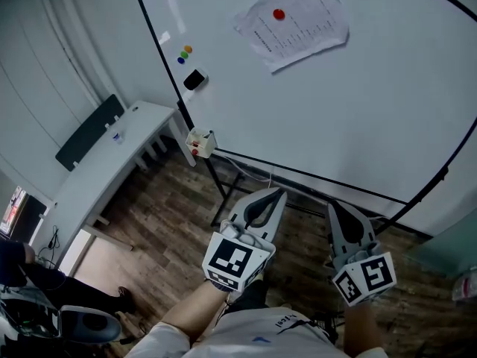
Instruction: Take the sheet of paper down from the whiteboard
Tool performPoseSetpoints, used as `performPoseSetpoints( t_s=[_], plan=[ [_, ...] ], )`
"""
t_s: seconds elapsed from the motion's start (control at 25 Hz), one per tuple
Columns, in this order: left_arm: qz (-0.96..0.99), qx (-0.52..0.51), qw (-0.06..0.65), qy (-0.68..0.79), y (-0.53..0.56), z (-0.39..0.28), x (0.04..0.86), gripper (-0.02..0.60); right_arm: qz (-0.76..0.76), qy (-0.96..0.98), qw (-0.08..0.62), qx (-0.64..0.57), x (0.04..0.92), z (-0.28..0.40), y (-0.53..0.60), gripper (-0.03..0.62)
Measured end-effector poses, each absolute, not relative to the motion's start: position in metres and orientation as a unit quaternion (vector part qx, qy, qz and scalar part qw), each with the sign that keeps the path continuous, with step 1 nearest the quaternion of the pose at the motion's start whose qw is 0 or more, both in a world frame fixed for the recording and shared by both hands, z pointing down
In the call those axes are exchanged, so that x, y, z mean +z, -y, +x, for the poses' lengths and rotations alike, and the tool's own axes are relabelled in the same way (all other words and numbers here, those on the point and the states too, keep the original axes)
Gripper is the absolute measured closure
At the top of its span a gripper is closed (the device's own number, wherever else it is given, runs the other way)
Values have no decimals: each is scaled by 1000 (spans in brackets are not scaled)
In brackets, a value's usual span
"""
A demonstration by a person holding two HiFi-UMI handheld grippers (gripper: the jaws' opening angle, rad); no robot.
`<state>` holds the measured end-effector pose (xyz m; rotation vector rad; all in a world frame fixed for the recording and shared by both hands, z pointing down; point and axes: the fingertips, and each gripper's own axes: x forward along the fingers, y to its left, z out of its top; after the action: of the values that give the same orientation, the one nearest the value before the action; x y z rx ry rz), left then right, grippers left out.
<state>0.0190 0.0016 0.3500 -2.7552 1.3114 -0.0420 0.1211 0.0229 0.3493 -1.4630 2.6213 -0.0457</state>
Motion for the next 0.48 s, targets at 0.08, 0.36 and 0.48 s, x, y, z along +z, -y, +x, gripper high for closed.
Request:
performPoseSetpoints(
  t_s=[0.08, 0.36, 0.48],
  plan=[
    [-905, -8, 46, -423, 16, 17, 349, 568, -489, -870, 67, -10, 348, 116, -8, 580],
    [-918, 15, 69, -389, 100, 5, 334, 568, -512, -857, 61, 7, 339, 93, 72, 580],
    [-922, 24, 80, -379, 138, -6, 323, 568, -521, -851, 61, 17, 329, 79, 109, 580]
  ],
)
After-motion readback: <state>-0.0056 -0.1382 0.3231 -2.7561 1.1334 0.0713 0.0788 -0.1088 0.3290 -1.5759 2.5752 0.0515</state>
